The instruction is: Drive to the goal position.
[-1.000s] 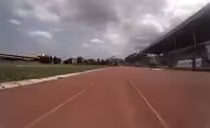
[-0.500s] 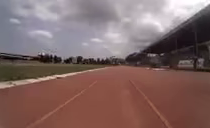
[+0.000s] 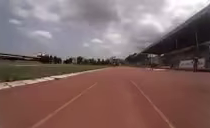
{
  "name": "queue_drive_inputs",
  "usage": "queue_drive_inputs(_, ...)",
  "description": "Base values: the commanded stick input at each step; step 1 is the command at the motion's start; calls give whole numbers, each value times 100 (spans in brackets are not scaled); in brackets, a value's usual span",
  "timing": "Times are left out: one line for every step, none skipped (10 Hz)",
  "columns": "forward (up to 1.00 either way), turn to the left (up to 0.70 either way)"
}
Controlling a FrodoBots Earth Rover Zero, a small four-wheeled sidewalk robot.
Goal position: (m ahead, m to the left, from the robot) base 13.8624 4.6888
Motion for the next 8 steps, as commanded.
queue_drive_inputs(45,0)
queue_drive_inputs(45,0)
queue_drive_inputs(45,0)
queue_drive_inputs(45,0)
queue_drive_inputs(45,0)
queue_drive_inputs(45,0)
queue_drive_inputs(45,0)
queue_drive_inputs(45,0)
